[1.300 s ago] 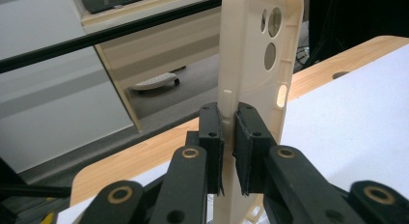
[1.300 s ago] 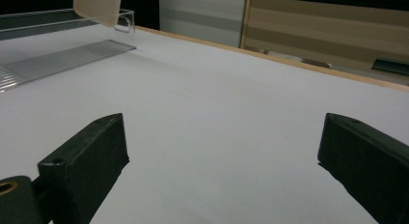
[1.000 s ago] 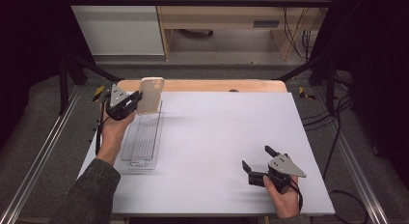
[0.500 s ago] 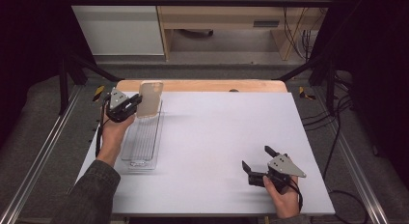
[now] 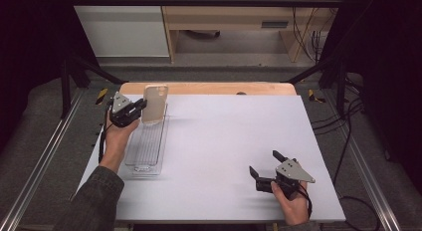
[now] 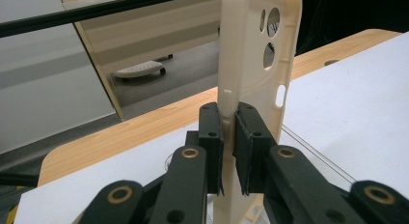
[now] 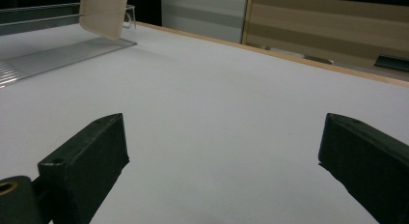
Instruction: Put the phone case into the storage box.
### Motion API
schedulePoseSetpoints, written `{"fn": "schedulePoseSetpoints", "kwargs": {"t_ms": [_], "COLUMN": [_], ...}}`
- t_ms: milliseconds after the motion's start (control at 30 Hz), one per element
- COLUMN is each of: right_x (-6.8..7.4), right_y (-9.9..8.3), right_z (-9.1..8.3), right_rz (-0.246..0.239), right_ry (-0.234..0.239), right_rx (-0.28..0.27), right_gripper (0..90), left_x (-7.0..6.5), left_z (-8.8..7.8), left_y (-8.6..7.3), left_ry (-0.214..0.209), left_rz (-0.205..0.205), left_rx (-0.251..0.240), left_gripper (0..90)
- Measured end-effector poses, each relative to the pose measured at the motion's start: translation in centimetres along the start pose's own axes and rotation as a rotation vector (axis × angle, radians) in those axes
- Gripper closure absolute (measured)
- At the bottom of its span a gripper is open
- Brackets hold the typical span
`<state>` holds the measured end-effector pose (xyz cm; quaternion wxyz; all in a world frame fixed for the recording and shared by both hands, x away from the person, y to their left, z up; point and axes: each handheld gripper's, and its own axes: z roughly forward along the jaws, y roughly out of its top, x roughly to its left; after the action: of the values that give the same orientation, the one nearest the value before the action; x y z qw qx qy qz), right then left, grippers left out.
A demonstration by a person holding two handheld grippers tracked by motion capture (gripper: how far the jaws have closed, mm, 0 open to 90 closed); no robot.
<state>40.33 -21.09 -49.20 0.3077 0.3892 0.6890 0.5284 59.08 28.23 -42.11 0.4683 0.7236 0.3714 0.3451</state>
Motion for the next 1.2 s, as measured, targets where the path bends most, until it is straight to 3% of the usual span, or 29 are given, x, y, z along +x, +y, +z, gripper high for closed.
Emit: {"fn": "schedulePoseSetpoints", "kwargs": {"t_ms": [533,833,1200], "right_x": [0.01,0.1,0.15], "right_y": [-0.09,-0.09,-0.09], "right_z": [0.12,0.15,0.18], "right_rz": [-0.004,-0.01,-0.014], "right_ry": [0.001,-0.001,-0.001], "right_rx": [0.009,0.015,0.018], "right_gripper": [3.3,3.3,3.3], "left_x": [0.0,0.16,0.13], "left_z": [0.34,0.35,0.36], "left_y": [-0.5,-0.7,-0.95], "left_ry": [-0.014,-0.025,-0.025], "left_rz": [-0.027,-0.069,-0.08], "left_rx": [0.0,-0.015,-0.019], "left_gripper": [81.7,81.6,81.6]}}
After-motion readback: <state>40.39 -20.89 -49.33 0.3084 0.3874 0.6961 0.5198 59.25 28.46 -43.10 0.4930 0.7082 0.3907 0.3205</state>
